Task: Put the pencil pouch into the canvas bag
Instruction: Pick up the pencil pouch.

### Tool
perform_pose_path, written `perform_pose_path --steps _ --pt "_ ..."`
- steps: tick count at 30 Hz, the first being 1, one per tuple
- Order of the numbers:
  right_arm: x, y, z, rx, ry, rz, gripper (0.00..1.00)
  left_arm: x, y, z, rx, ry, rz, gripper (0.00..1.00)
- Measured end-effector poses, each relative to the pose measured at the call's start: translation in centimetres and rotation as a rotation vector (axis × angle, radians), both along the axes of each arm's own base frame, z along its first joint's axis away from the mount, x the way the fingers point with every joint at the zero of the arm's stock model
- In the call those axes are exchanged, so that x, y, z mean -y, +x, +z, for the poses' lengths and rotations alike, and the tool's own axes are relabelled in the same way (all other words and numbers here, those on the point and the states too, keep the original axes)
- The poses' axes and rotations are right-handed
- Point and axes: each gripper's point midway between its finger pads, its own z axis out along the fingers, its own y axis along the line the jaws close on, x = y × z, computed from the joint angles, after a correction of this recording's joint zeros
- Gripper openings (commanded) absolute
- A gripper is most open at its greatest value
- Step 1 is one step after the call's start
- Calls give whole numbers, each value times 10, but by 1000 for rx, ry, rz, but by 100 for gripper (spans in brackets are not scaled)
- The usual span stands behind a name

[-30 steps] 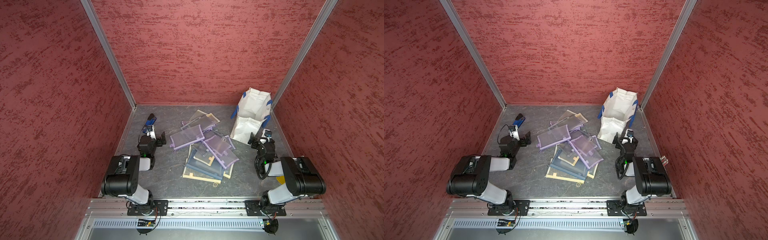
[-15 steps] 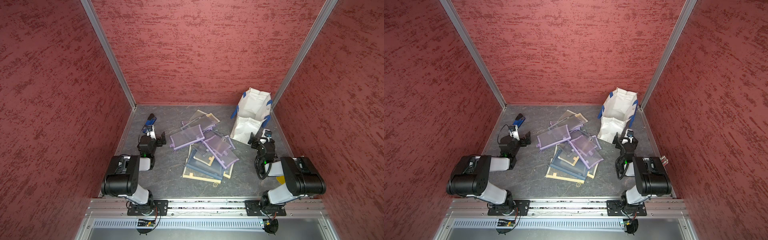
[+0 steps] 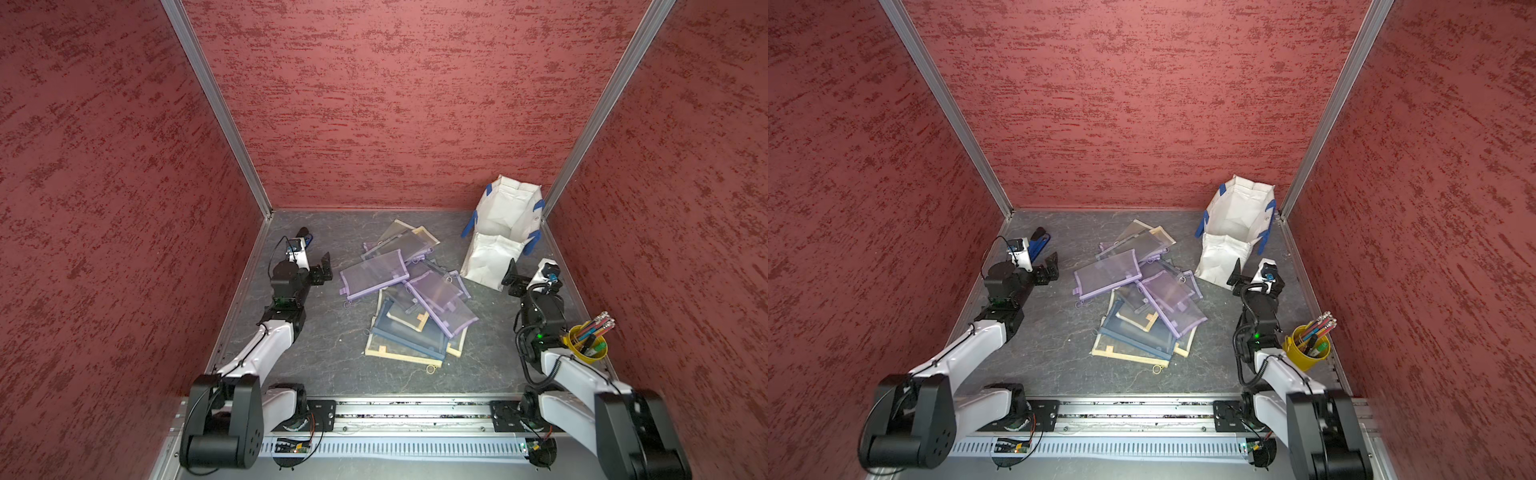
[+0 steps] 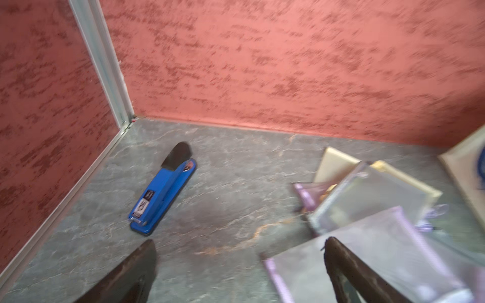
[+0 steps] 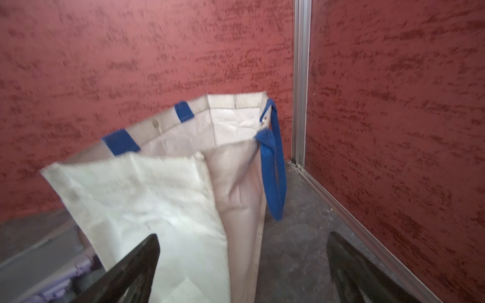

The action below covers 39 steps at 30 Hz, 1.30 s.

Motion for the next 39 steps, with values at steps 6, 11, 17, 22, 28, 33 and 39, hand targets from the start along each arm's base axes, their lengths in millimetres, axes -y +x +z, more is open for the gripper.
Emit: perform_pose_path --steps 6,11,17,22,28,33,39 --pt "-16 -11 43 -99 192 12 99 60 -20 51 -108 -207 -71 99" --pt "-55 -20 16 -357 317 113 99 128 -34 52 -324 -344 -208 100" --pt "-127 -42 -55 -711 360 293 99 215 -82 -16 -699 -442 -392 99" --pt "-152 -47 -99 -905 387 345 99 246 -108 -50 -896 -548 -439 89" --pt "-157 -32 -133 -1013 453 361 99 276 -103 -66 -1006 -660 -474 78" --pt "-148 1 -142 -1023 511 376 97 289 -94 -90 -1078 -720 -454 71" --pt "-165 27 -153 -1027 550 483 88 311 -82 -106 -1114 -751 -449 63"
